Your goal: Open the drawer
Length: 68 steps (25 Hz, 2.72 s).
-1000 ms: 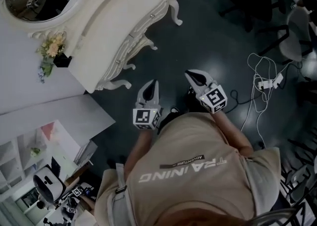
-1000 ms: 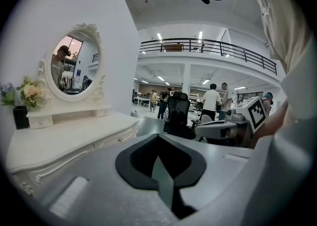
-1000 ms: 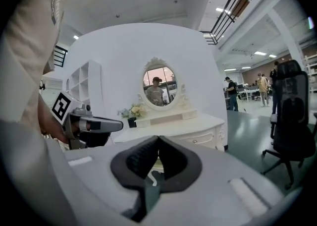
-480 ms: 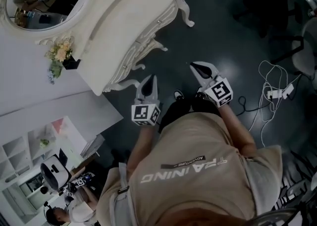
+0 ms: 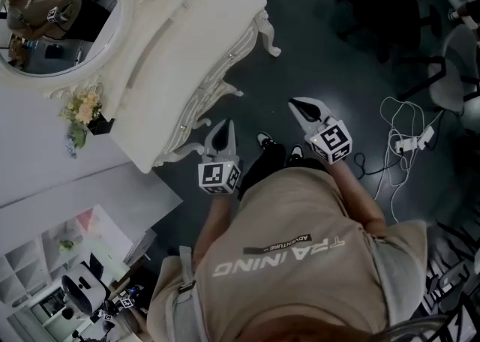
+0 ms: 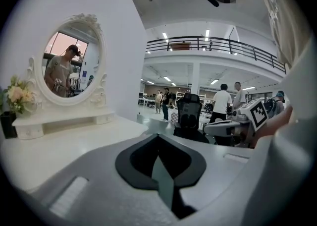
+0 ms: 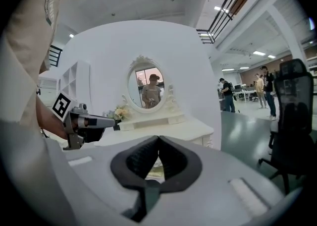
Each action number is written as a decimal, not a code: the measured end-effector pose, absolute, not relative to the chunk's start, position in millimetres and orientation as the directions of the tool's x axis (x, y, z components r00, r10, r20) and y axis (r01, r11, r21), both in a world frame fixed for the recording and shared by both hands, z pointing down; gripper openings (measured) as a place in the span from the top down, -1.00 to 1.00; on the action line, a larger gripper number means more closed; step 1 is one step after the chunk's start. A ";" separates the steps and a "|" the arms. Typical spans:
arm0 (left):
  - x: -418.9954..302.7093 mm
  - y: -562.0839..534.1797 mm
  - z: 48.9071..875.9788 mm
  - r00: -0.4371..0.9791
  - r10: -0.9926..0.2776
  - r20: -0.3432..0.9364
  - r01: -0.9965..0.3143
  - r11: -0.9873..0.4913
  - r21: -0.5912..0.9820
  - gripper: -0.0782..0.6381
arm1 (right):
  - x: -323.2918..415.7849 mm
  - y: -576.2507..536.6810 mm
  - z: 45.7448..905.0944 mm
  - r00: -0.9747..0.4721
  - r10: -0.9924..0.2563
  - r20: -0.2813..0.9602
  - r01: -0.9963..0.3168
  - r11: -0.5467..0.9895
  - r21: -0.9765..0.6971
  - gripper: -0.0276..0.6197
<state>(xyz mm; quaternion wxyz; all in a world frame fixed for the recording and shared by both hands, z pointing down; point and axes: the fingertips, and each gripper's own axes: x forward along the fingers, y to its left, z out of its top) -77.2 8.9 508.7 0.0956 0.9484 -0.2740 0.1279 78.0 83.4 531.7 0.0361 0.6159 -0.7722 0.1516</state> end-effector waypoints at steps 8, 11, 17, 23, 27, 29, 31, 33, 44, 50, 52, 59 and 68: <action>-72.7 -71.5 486.0 0.858 -0.463 0.220 -0.490 -0.867 0.086 0.79 | 68.2 7.7 506.0 -0.210 -0.946 0.247 -0.974 0.179 -0.140 0.90; -81.2 -90.6 499.1 0.868 -0.432 0.246 -0.461 -0.884 0.075 0.79 | 54.4 -16.3 516.6 -0.207 -0.937 0.280 -0.974 0.169 -0.153 0.90; -82.1 -132.3 520.7 0.876 -0.414 0.246 -0.447 -0.890 0.093 0.79 | 37.8 -57.8 530.7 -0.246 -0.911 0.331 -0.967 0.206 -0.151 0.90; -88.8 -179.0 533.6 0.845 -0.473 0.249 -0.525 -0.821 0.225 0.79 | 27.3 -90.5 540.4 -0.308 -0.884 0.353 -0.949 0.259 -0.179 0.91; -83.7 -195.7 533.2 0.817 -0.514 0.260 -0.568 -0.794 0.217 0.79 | 36.5 -108.5 564.0 -0.366 -0.844 0.392 -0.929 0.308 -0.203 0.91; -82.7 -201.7 530.1 0.793 -0.548 0.265 -0.604 -0.765 0.225 0.79 | 41.6 -117.3 573.7 -0.408 -0.818 0.405 -0.912 0.344 -0.224 0.90; -80.3 -210.9 525.2 0.761 -0.589 0.272 -0.644 -0.734 0.213 0.79 | 47.5 -134.1 577.1 -0.460 -0.793 0.399 -0.887 0.398 -0.233 0.90; -78.6 -222.0 522.1 0.713 -0.636 0.294 -0.696 -0.692 0.191 0.79 | 53.8 -157.8 578.3 -0.512 -0.769 0.382 -0.859 0.451 -0.244 0.90; -4.8 -261.0 523.4 0.553 -0.743 0.377 -0.822 -0.560 0.103 0.79 | 148.6 -246.2 621.9 -0.653 -0.659 0.373 -0.757 0.549 -0.355 0.90; -2.0 -257.5 544.2 0.475 -0.778 0.413 -0.873 -0.474 0.111 0.79 | 153.0 -255.5 648.7 -0.725 -0.548 0.417 -0.684 0.644 -0.342 0.90; -4.3 -253.7 553.3 0.468 -0.768 0.437 -0.876 -0.467 0.120 0.79 | 144.8 -261.6 648.6 -0.741 -0.535 0.405 -0.667 0.652 -0.361 0.91; -6.9 -249.7 581.0 0.469 -0.743 0.477 -0.878 -0.453 0.158 0.79 | 121.6 -261.2 665.4 -0.764 -0.458 0.455 -0.634 0.663 -0.398 0.91; -41.8 -244.9 577.6 0.470 -0.754 0.458 -0.881 -0.428 0.201 0.79 | 96.8 -249.5 741.5 -0.675 -0.340 0.655 -0.696 0.587 -0.413 0.90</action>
